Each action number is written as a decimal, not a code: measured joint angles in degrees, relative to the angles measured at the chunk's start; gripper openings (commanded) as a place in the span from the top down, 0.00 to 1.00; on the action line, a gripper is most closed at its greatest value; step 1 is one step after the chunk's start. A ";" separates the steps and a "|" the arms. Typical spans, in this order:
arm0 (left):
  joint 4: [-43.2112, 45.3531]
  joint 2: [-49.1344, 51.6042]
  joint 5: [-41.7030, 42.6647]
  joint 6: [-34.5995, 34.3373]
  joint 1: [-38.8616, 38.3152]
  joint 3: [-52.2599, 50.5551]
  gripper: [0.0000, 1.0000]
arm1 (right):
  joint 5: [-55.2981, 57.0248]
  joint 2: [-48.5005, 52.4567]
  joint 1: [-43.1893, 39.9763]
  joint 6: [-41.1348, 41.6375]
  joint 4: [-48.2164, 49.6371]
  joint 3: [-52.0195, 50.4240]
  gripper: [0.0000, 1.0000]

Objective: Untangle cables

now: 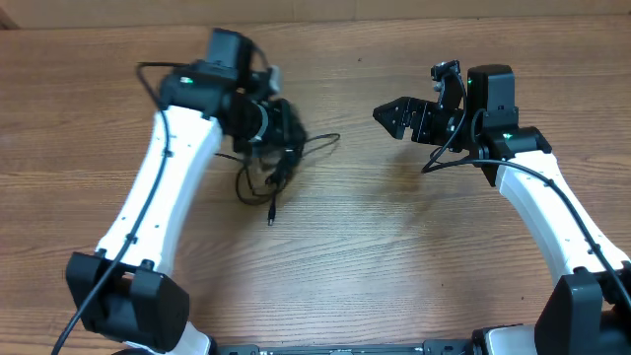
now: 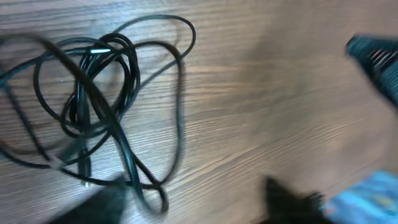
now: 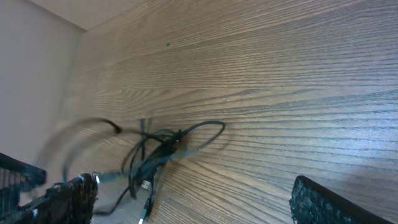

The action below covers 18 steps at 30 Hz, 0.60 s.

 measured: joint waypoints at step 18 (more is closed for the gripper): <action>-1.53 0.00 -26.53 -0.28 -6.08 -0.02 0.01 | -0.02 0.00 -0.02 -0.02 -0.09 0.00 0.00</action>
